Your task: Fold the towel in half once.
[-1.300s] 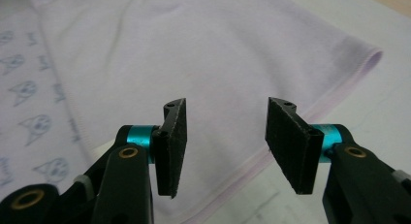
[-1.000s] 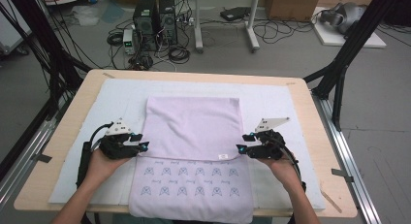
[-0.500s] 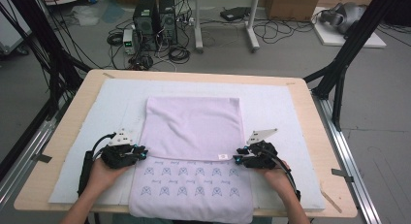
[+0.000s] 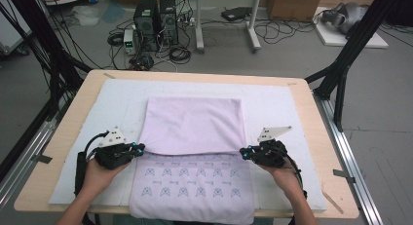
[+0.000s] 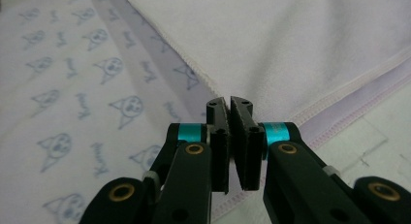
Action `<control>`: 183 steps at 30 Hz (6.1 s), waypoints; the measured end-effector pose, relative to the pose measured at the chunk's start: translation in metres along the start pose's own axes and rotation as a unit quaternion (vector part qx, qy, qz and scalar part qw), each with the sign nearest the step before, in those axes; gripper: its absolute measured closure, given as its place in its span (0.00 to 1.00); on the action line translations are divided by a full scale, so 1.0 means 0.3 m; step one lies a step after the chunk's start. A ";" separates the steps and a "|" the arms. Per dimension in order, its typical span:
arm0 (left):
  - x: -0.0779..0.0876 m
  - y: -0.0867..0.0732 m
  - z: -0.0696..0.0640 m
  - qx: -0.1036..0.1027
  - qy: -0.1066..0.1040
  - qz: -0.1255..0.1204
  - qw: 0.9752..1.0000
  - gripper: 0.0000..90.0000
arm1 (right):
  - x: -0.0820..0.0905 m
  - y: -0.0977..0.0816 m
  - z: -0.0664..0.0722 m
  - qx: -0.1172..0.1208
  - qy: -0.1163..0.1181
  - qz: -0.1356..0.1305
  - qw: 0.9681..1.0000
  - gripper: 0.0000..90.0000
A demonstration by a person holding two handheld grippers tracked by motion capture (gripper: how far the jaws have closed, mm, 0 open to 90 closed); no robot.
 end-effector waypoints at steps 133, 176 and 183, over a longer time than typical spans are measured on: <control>-0.004 -0.053 -0.056 -0.036 0.002 0.045 0.998 0.95 | -0.011 -0.036 0.123 0.046 0.009 0.017 0.999 0.97; 0.018 -0.105 -0.150 -0.019 -0.035 0.029 0.999 0.65 | 0.039 -0.078 0.181 0.024 0.044 0.003 0.999 0.61; 0.003 -0.033 -0.094 -0.010 -0.028 0.010 1.000 0.54 | 0.015 0.000 0.132 0.013 0.013 -0.011 1.000 0.48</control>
Point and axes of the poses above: each handheld gripper's, and its own axes: x roughly backward along the jaws, y roughly out of its top, z roughly to its left, the point moved 1 cm from there along -x, roughly forward along the jaws, and after that the axes turned 15 degrees about -y, right-handed, at the moved point
